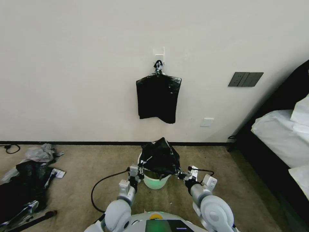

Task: Place a trash bag onto the trash bin.

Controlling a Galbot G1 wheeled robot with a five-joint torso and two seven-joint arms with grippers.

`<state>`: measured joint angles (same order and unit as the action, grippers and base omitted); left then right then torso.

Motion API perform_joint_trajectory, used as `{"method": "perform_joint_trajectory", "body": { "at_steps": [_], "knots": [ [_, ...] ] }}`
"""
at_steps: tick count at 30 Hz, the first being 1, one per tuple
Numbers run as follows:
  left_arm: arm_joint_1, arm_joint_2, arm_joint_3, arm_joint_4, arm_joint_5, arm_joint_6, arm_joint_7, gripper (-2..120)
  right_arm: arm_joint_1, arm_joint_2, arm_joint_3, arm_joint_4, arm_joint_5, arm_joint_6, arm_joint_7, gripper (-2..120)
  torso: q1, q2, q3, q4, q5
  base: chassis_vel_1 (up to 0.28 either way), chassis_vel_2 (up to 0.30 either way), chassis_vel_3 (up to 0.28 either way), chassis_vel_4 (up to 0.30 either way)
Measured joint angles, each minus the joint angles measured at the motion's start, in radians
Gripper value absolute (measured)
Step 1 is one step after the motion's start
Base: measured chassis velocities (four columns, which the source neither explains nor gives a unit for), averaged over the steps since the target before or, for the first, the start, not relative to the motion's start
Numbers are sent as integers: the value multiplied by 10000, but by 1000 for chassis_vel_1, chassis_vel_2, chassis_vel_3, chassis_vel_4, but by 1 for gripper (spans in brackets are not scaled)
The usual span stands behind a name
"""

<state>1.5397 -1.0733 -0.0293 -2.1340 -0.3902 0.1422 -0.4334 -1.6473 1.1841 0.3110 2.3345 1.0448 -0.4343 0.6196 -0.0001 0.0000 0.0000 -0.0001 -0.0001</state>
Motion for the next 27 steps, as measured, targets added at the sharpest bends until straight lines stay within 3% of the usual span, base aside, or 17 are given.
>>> {"method": "perform_joint_trajectory", "body": {
  "at_steps": [8,15,27],
  "knots": [
    [994,-90,-268,-412,326,-57,-243,0,-71,68,-678,277,-52,-750,1256,0,0,0,0,1,0,0,0,0,0],
    [1442,-71,-356,-592,439,-57,-428,0,-69,151,-941,110,-180,-980,1544,0,0,0,0,1,1,0,0,0,0],
    [1447,-171,-263,118,391,-21,-569,0,235,361,-982,-856,-104,-1135,1371,0,0,0,0,1,1,0,0,0,0]
  ]
}}
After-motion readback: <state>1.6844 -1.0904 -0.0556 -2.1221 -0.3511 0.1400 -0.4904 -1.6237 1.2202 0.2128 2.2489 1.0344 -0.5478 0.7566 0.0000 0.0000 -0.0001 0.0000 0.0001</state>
